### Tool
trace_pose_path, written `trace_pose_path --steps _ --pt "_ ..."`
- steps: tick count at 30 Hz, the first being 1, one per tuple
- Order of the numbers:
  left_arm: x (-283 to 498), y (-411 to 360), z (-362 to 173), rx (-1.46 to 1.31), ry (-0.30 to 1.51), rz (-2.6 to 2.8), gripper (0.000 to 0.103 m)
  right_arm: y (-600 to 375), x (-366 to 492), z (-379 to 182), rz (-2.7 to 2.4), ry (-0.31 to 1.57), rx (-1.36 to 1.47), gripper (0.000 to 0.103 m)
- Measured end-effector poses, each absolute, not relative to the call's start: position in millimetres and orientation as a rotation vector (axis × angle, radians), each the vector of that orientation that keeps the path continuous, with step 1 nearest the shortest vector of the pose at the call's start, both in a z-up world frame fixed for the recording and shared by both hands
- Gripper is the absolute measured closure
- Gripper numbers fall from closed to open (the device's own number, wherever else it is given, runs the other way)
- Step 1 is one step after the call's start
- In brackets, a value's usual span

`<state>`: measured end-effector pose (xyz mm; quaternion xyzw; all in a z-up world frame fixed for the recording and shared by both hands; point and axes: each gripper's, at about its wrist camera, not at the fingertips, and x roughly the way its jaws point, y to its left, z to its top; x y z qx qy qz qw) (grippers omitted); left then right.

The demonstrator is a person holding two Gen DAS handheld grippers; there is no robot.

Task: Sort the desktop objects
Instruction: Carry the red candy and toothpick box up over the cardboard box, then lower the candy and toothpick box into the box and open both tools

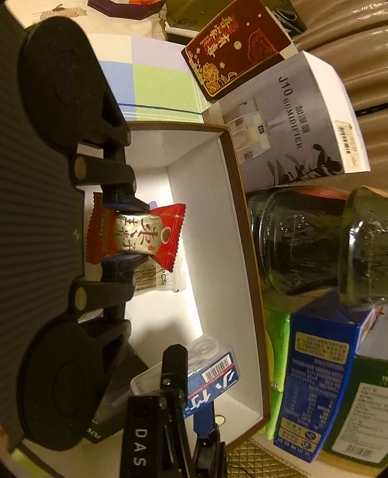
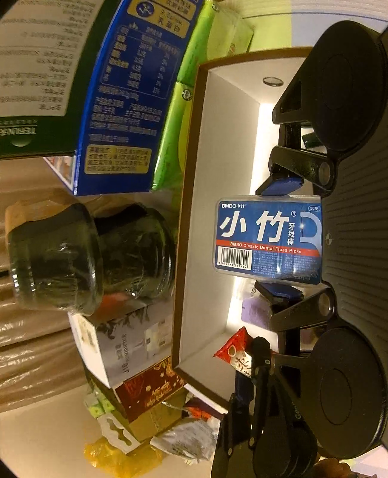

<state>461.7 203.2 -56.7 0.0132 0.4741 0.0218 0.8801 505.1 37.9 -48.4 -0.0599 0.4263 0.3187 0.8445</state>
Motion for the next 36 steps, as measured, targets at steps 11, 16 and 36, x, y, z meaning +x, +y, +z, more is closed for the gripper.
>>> trace_pose_path --steps 11,16,36 --pt "478 213 -69 0.015 1.005 0.061 0.080 51 519 -62 0.674 0.923 -0.140 0.048" --pt "480 216 -71 0.010 1.007 0.063 0.080 55 523 -64 0.673 0.922 -0.142 0.048" --pt "488 209 -77 -0.004 1.000 0.052 0.074 57 533 -73 0.660 0.935 -0.145 0.048"
